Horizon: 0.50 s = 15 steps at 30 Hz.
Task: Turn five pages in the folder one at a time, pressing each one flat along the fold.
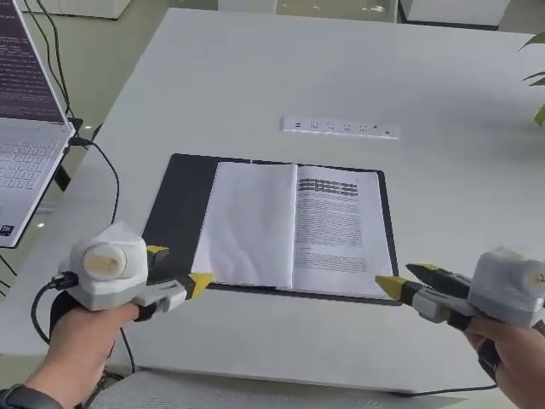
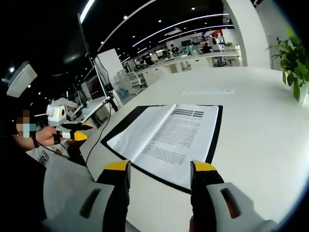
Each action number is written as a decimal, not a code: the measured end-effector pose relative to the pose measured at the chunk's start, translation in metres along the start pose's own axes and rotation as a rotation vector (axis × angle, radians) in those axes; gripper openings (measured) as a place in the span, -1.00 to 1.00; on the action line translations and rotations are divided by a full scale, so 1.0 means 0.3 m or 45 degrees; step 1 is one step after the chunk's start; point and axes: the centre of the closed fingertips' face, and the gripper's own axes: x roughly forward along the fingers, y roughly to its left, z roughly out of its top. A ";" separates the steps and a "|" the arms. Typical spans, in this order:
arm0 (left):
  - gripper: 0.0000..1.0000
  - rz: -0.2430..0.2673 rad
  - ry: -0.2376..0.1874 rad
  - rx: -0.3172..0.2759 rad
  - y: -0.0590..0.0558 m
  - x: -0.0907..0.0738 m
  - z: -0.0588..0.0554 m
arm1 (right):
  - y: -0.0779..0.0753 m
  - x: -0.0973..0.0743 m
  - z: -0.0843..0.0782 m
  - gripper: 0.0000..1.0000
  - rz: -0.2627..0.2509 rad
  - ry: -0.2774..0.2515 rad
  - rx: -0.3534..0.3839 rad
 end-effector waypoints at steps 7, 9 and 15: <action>0.19 0.025 -0.064 -0.012 -0.016 -0.078 0.056 | 0.002 -0.068 0.019 0.09 -0.046 -0.051 -0.005; 0.21 0.030 -0.080 -0.022 -0.018 -0.093 0.067 | 0.008 -0.075 0.018 0.12 -0.050 -0.057 -0.005; 0.30 0.029 -0.121 -0.056 -0.030 -0.124 0.080 | 0.031 -0.082 0.002 0.18 -0.043 -0.049 -0.002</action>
